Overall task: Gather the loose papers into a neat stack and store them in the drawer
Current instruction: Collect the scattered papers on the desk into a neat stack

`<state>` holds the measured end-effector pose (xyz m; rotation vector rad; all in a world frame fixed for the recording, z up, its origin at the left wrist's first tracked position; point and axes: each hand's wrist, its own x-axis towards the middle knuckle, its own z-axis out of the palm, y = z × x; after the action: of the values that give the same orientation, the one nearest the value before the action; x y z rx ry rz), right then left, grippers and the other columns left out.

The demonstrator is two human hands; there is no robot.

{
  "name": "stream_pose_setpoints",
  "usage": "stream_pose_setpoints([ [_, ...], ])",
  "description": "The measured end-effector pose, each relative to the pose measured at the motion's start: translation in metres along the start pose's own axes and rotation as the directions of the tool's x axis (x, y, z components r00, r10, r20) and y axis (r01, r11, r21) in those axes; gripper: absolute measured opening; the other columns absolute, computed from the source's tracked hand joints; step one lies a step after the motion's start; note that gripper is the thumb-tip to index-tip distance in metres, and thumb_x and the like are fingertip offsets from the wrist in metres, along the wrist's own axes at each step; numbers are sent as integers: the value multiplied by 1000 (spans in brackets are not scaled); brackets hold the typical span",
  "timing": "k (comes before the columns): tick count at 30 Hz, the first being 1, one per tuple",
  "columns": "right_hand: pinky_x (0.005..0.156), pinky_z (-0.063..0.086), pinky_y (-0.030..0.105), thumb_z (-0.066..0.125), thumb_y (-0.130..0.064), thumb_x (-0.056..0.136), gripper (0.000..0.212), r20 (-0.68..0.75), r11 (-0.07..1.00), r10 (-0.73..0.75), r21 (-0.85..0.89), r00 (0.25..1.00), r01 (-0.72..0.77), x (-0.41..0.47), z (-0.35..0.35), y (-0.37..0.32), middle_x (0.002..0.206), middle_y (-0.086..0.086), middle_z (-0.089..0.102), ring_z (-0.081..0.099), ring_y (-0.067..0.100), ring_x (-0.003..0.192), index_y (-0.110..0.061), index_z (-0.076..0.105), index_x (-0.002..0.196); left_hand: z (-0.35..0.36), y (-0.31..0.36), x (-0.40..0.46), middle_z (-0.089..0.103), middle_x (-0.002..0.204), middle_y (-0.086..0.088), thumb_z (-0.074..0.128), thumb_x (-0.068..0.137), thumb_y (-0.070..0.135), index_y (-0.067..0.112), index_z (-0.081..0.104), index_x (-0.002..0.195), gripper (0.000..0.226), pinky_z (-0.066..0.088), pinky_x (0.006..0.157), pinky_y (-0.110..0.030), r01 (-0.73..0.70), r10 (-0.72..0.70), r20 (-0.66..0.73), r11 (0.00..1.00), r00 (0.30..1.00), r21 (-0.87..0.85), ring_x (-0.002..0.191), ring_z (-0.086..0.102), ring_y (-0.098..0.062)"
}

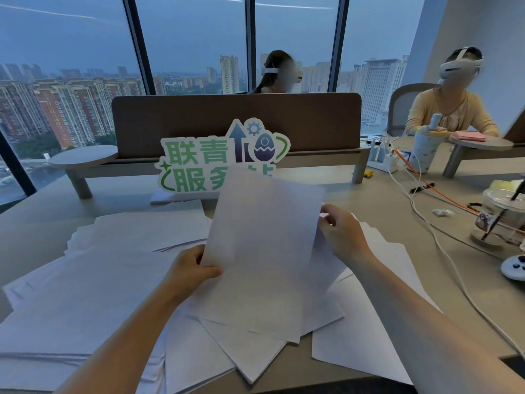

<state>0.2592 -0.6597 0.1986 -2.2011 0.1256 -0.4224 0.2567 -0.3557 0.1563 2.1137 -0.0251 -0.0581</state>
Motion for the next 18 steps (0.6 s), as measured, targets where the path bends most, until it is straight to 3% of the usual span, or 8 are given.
stream_pose_setpoints([
  [5, 93, 47, 42, 49, -50, 96, 47, -56, 967, 240, 103, 969, -233, -8, 1, 11, 124, 5, 62, 60, 26, 106, -20, 54, 132, -4, 0, -7, 71, 90, -7, 69, 76, -9, 16, 69, 91, 30, 51, 78, -36, 0, -30, -108, 964, 994, -264, 84, 65, -27],
  [8, 92, 52, 43, 58, -53, 91, 60, 107, 817, 372, 434, 922, -380, -16, 14, 15, 125, 8, 62, 66, 28, 98, -16, 47, 136, -5, 2, -10, 70, 90, -11, 68, 76, -11, 9, 68, 95, 28, 50, 75, -36, -17, -41, -133, 913, 990, -407, 83, 62, -26],
  [10, 89, 55, 43, 62, -50, 89, 58, 207, 729, 377, 535, 903, -427, -22, 25, 14, 117, 7, 66, 67, 29, 97, -16, 47, 133, -5, 5, -13, 71, 94, -13, 68, 76, -10, 8, 68, 102, 31, 51, 77, -39, -52, -29, -163, 881, 986, -470, 84, 63, -27],
  [14, 80, 59, 44, 71, -29, 88, 40, 246, 668, 284, 642, 927, -376, -31, 46, -3, 112, 7, 70, 69, 29, 96, -16, 56, 123, -4, 17, -17, 71, 93, -10, 68, 76, -11, 10, 67, 100, 32, 52, 78, -39, -136, 6, -239, 837, 971, -530, 83, 63, -25],
  [18, 81, 58, 42, 63, -4, 87, 23, 12, 767, 190, 623, 982, -156, -30, 47, -32, 105, 5, 71, 67, 24, 90, -20, 65, 103, -8, 27, -22, 70, 96, 1, 71, 77, -8, 21, 53, 114, 50, 53, 68, -29, -200, 52, -305, 854, 951, -480, 83, 67, -19],
])
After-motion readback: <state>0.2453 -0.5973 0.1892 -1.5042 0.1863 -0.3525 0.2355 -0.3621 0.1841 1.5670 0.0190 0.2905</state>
